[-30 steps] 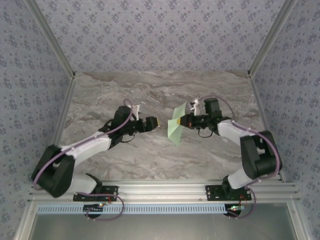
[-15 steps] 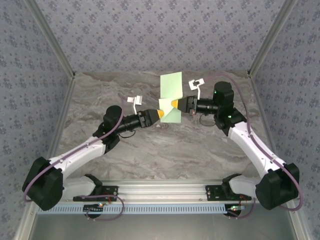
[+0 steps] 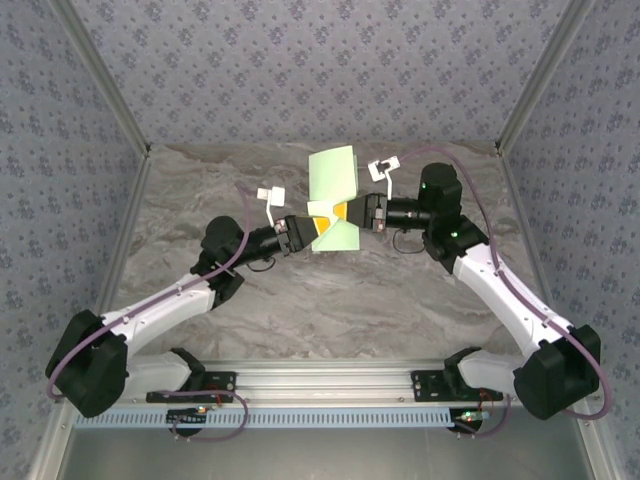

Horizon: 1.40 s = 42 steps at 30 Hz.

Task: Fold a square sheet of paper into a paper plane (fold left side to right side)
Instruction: Turn over the paper at the center of the table.

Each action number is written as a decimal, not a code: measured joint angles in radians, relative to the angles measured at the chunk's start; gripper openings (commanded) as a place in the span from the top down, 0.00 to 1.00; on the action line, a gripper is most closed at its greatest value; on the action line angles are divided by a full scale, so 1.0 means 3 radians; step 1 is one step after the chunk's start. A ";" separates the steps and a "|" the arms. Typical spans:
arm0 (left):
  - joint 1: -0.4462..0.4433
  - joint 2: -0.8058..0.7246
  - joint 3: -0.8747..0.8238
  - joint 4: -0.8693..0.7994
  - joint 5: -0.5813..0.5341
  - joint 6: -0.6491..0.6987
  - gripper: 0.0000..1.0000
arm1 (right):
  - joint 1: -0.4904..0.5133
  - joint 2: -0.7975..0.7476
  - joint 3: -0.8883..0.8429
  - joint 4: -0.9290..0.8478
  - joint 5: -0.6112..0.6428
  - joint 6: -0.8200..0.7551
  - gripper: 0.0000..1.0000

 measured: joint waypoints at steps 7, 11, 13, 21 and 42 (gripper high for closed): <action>-0.0032 -0.0163 0.0000 -0.0380 -0.0153 0.0216 1.00 | -0.0081 -0.0217 0.0010 -0.0469 0.0136 -0.0287 0.53; -0.0312 -0.0354 0.0257 -0.1651 -0.0824 0.0838 1.00 | -0.0312 -0.0476 0.0114 -0.1371 0.0768 -0.0796 0.39; -0.0599 -0.0333 0.0582 -0.2393 -0.1362 0.1167 1.00 | -0.0448 -0.0621 0.0153 -0.1789 0.1226 -0.0979 0.35; -0.1392 0.0788 0.2032 -0.4856 -0.3483 0.1464 1.00 | -0.0874 -0.1101 0.0156 -0.2963 0.2913 -0.1367 0.26; -0.1523 0.3755 0.4021 -0.7823 -0.4198 0.0610 1.00 | -0.1221 -0.1479 0.0103 -0.3524 0.3723 -0.1665 0.23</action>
